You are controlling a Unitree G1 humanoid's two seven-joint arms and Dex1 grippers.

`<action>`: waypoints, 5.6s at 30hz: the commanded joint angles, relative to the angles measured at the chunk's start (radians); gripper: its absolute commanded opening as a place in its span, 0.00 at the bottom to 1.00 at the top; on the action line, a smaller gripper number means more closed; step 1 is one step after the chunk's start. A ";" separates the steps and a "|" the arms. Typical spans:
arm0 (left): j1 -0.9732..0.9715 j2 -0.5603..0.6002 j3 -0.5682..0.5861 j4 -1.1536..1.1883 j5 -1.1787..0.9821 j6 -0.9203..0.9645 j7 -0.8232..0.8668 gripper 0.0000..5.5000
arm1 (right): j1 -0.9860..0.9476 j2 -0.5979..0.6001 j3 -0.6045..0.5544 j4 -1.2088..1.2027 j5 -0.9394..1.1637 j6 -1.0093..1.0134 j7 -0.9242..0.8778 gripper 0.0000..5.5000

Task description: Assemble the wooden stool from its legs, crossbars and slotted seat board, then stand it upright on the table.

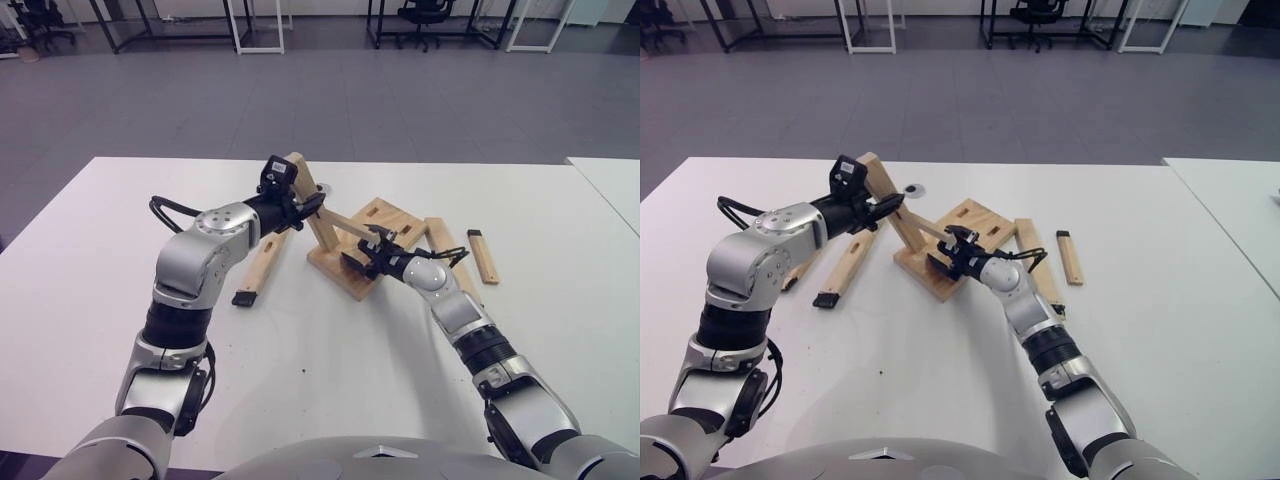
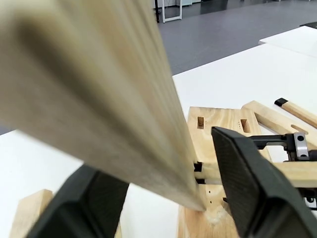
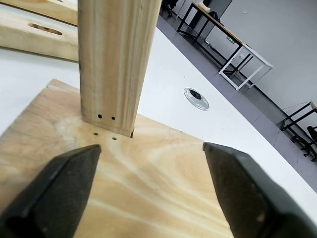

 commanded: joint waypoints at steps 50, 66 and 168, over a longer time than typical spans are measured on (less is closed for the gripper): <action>0.380 0.080 0.082 0.135 0.106 -0.297 -0.126 0.38 | -0.077 -0.209 -0.001 0.264 -0.226 -0.184 -0.085 0.71; -0.029 0.118 0.134 0.275 0.085 -0.696 -0.358 0.38 | -0.473 -0.006 -0.578 0.127 0.834 0.406 0.224 0.71; 0.137 0.144 -0.076 -0.404 0.130 -0.283 -0.117 0.67 | 0.409 0.002 -0.331 -0.990 0.687 0.659 -0.527 0.19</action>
